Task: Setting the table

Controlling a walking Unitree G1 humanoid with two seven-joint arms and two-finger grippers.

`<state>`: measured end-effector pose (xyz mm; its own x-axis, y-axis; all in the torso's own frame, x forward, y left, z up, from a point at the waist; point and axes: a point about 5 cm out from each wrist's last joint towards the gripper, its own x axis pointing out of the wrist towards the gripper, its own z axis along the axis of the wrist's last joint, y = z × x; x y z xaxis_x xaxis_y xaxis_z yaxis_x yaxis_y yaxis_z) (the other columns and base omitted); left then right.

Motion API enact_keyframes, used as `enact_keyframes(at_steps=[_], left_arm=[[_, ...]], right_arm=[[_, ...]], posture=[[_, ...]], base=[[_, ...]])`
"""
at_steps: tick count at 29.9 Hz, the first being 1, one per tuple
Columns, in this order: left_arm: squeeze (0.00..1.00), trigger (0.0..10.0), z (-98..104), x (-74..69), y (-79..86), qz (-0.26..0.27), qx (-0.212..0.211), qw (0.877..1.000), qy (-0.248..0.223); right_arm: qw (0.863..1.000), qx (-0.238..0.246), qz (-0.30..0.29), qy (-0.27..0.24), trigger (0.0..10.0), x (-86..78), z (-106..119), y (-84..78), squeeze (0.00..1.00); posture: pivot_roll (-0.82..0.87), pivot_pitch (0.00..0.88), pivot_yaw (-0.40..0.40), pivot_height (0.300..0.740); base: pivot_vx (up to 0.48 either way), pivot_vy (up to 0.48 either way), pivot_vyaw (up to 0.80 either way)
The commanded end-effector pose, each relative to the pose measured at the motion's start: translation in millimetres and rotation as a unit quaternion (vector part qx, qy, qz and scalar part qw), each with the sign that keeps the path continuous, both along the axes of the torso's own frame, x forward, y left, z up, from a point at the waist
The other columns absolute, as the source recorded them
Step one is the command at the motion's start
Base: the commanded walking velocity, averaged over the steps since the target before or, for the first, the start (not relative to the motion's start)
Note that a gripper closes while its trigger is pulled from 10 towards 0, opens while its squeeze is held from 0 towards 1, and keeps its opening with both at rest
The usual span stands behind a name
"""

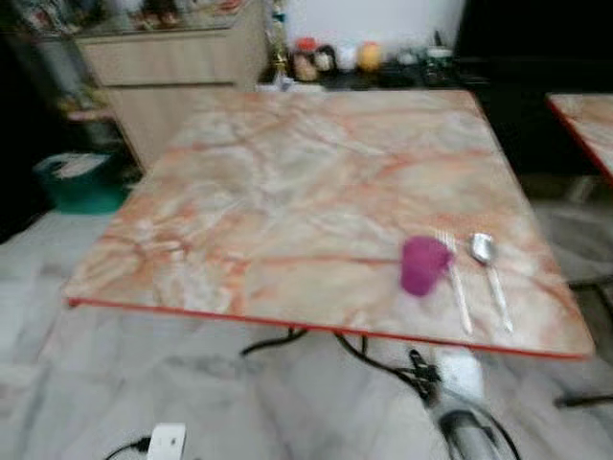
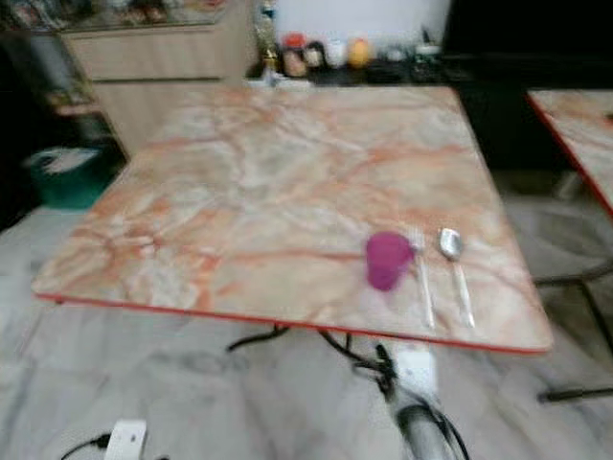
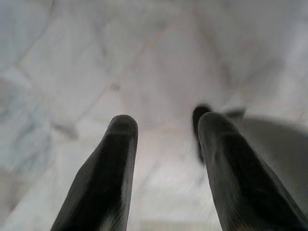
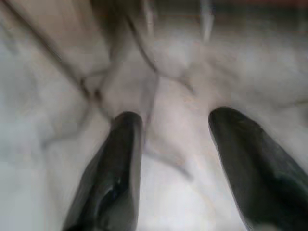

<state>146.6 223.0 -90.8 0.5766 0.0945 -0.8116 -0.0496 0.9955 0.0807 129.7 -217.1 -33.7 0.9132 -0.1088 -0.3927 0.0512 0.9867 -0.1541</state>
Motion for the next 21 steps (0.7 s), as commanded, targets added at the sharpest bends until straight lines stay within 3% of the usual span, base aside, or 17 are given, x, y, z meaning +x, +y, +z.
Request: enact_keyframes(at_steps=[1,8,15,21], left_arm=[[0.0,10.0,1,4.2,-3.9,-0.006,-0.004,1.0,-0.003],[0.0,10.0,2,6.0,-1.6,-0.007,-0.004,1.0,-0.006],[0.0,10.0,4,8.9,1.5,-0.007,0.001,1.0,-0.011],[0.0,10.0,4,10.8,0.8,-0.008,0.001,1.0,-0.013]], right_arm=[[0.998,0.004,0.01,-0.056,10.0,22.1,19,3.6,0.0],[0.998,0.006,-0.002,-0.059,10.0,19.8,24,7.2,0.0],[0.993,-0.011,-0.015,-0.114,10.0,25.1,64,4.0,0.0],[0.981,-0.047,-0.036,-0.185,10.0,38.8,108,-3.6,0.0]], posture=[[-0.12,0.0,0.083,0.714],[-0.12,0.0,0.082,0.714],[-0.12,0.0,0.086,0.714],[-0.13,0.0,0.089,0.714]], base=[[0.0,0.0,0.0],[0.0,0.0,0.0],[0.0,0.0,0.0],[0.0,0.0,0.0]])
